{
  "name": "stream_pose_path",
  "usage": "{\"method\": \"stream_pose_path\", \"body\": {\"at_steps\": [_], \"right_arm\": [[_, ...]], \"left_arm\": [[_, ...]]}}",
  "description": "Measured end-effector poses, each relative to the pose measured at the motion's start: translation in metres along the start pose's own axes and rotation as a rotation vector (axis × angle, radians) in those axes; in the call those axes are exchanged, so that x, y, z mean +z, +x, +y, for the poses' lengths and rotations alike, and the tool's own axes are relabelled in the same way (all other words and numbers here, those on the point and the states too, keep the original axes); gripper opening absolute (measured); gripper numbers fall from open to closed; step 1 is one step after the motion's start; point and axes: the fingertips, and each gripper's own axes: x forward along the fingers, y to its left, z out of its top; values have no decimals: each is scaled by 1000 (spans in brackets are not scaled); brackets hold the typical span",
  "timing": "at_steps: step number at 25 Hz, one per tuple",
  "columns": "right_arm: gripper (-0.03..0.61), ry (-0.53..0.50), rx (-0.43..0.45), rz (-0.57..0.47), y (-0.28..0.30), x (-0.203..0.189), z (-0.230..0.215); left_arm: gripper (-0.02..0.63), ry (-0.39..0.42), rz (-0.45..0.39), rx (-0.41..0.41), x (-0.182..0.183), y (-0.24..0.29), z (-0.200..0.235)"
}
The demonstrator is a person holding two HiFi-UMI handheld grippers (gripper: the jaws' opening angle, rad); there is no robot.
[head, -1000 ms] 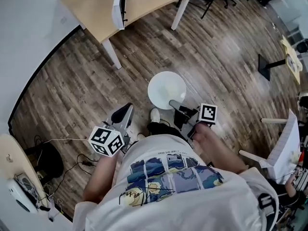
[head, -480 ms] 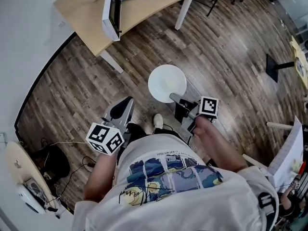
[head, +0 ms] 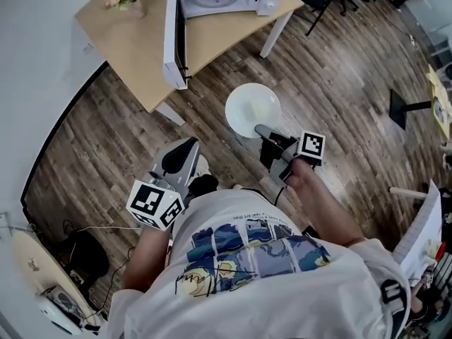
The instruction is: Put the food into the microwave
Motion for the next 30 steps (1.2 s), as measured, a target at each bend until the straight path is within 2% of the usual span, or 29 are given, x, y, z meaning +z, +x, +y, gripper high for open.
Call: {"method": "stream_pose_path", "body": {"at_steps": [6, 10, 15, 23, 30], "right_arm": [[17, -8, -3, -93, 72, 59, 27], [17, 7, -16, -140, 126, 109, 31], [17, 20, -32, -136, 193, 176, 31], [17, 30, -44, -65, 290, 281, 28], [17, 71, -73, -21, 356, 341, 11]], "left_arm": [[24, 69, -21, -76, 53, 22, 64], [23, 84, -35, -75, 81, 38, 110], [23, 53, -70, -17, 106, 62, 156], [23, 55, -73, 125, 144, 117, 197], [23, 31, -62, 234, 162, 151, 215]]}}
